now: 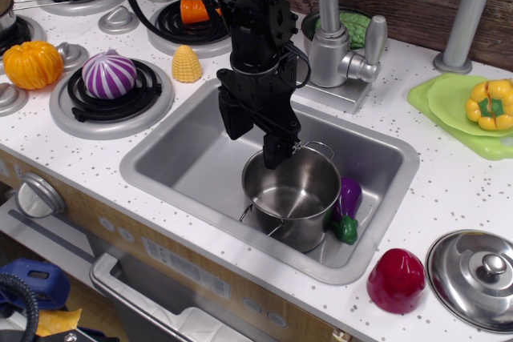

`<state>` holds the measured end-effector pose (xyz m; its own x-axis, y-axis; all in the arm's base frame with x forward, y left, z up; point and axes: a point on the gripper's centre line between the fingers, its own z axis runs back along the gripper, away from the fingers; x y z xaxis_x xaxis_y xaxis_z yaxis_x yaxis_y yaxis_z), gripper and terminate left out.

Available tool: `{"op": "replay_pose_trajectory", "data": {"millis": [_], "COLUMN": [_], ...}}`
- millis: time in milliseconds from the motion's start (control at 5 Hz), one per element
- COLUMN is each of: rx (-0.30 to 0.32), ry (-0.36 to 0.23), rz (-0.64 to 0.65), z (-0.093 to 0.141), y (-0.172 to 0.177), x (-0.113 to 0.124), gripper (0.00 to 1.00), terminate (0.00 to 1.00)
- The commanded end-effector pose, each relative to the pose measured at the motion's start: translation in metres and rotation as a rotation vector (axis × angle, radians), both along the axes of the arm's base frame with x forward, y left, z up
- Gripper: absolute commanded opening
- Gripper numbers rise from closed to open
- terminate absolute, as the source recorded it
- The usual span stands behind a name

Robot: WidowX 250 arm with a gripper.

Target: Pick up pot from sink

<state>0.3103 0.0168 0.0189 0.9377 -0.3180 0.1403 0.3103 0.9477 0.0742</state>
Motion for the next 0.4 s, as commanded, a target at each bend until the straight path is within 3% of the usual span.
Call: {"op": "replay_pose_trajectory", "data": {"millis": [0,200], "rx": [0.000,-0.046], "ry": [0.000,-0.018], "rz": [0.000,0.011], "z": [0.000,-0.013], "y": [0.000,0.007], "x": [0.000,-0.003], "gripper": [1.00,1.00], "terminate": [0.00,0.00]}}
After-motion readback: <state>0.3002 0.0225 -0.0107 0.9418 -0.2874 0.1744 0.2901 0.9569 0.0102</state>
